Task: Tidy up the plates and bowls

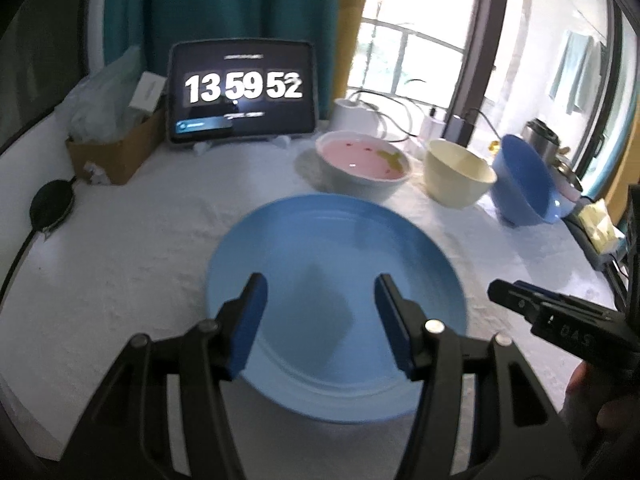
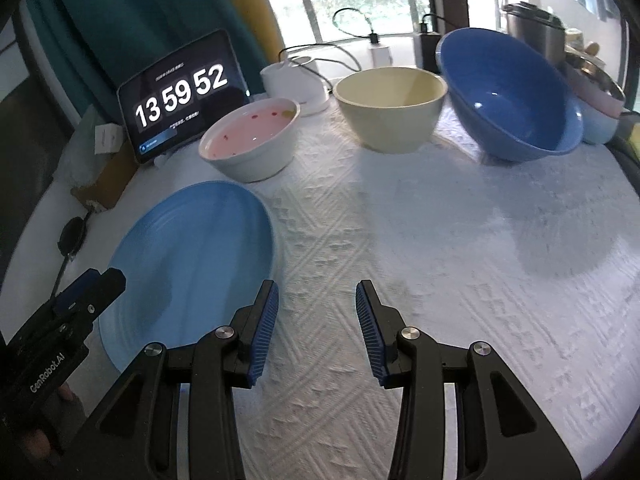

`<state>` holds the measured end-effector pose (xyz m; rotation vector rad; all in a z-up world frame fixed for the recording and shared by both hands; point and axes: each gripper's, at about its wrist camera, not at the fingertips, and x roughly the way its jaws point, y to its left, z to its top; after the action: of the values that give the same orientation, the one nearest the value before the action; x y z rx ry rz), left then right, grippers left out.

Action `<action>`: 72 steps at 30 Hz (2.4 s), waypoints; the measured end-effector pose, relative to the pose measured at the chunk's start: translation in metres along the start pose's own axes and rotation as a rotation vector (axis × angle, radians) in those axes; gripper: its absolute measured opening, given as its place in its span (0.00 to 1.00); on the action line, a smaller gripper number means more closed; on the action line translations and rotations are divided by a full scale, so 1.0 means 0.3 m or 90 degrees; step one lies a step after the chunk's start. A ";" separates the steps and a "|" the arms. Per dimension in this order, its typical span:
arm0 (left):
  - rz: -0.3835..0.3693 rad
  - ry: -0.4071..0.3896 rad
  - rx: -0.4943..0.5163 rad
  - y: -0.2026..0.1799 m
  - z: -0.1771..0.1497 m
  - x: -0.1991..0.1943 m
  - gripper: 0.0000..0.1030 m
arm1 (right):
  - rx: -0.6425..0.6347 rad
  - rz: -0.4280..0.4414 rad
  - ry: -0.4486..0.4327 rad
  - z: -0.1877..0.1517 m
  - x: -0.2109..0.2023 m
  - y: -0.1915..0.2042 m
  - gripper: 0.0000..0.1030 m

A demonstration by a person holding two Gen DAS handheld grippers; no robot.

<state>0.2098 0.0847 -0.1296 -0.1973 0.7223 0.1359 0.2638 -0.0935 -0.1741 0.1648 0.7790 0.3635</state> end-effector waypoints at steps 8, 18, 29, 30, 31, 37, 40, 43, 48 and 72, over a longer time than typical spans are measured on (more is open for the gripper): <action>-0.026 0.001 0.038 -0.140 0.002 -0.008 0.56 | 0.033 -0.007 -0.016 -0.008 -0.058 -0.122 0.41; -0.038 0.007 0.079 -0.300 0.003 -0.002 0.56 | 0.073 -0.013 -0.035 -0.017 -0.126 -0.284 0.41; -0.045 0.000 0.114 -0.448 0.039 0.023 0.56 | 0.104 -0.021 -0.055 -0.016 -0.175 -0.433 0.41; -0.045 -0.001 0.119 -0.463 0.044 0.028 0.56 | 0.106 -0.023 -0.058 -0.012 -0.176 -0.447 0.41; -0.046 -0.001 0.123 -0.474 0.049 0.032 0.56 | 0.108 -0.024 -0.060 -0.007 -0.178 -0.461 0.41; -0.055 -0.011 0.142 -0.547 0.089 0.069 0.56 | 0.115 -0.033 -0.076 0.028 -0.185 -0.537 0.41; -0.060 -0.015 0.150 -0.586 0.109 0.090 0.56 | 0.118 -0.038 -0.083 0.049 -0.184 -0.567 0.41; -0.067 -0.017 0.160 -0.625 0.128 0.114 0.56 | 0.121 -0.042 -0.089 0.070 -0.178 -0.598 0.41; -0.080 -0.030 0.172 -0.679 0.150 0.150 0.56 | 0.121 -0.051 -0.099 0.105 -0.168 -0.642 0.41; -0.119 -0.056 0.184 -0.808 0.217 0.394 0.56 | 0.149 -0.052 -0.129 0.259 -0.017 -0.728 0.48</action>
<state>0.3857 -0.1301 -0.1288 0.0181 0.6247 -0.1377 0.3722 -0.2985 -0.1766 0.3822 0.6248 0.1732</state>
